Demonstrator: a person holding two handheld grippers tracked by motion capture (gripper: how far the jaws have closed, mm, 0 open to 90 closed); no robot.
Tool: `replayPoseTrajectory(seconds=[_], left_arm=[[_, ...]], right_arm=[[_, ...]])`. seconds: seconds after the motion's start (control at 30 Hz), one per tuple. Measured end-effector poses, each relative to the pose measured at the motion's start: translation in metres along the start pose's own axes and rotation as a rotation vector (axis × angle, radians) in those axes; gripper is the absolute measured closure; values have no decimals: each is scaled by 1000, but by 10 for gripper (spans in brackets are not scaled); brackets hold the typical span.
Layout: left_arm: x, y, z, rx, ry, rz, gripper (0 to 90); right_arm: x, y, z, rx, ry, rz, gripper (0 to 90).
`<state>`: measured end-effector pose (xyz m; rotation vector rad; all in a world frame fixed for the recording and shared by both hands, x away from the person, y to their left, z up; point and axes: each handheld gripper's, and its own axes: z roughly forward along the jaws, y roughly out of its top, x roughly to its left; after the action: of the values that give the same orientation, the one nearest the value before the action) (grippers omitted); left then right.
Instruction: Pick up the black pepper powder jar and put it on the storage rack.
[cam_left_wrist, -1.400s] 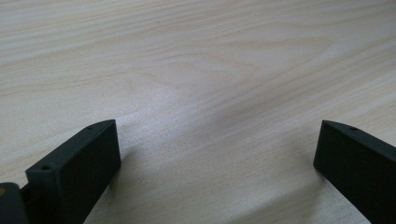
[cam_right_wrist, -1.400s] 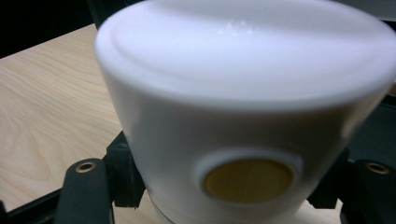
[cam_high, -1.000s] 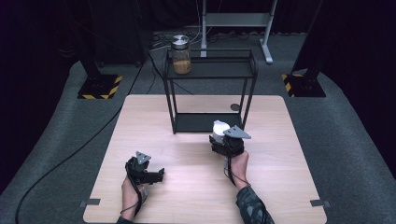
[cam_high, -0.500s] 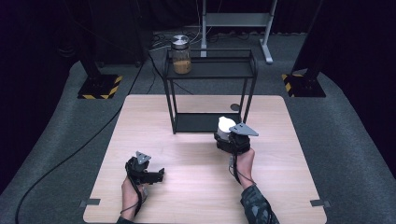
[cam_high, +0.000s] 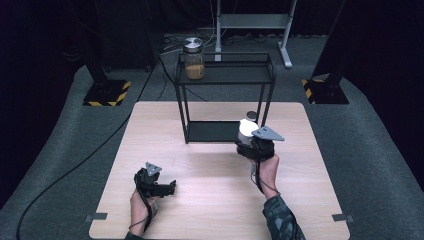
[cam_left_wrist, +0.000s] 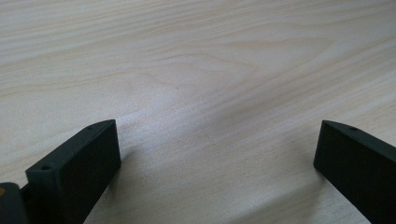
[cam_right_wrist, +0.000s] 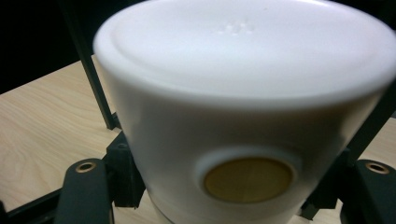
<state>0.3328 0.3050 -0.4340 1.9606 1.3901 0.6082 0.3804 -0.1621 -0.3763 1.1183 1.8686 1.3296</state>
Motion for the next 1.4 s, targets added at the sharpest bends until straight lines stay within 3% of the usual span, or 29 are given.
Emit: replayPoseTrajectory(seconds=[1.4], left_arm=[[0, 0, 0, -1, -1, 0, 1]], right_arm=[[-8, 46, -32, -54, -27, -86, 299]])
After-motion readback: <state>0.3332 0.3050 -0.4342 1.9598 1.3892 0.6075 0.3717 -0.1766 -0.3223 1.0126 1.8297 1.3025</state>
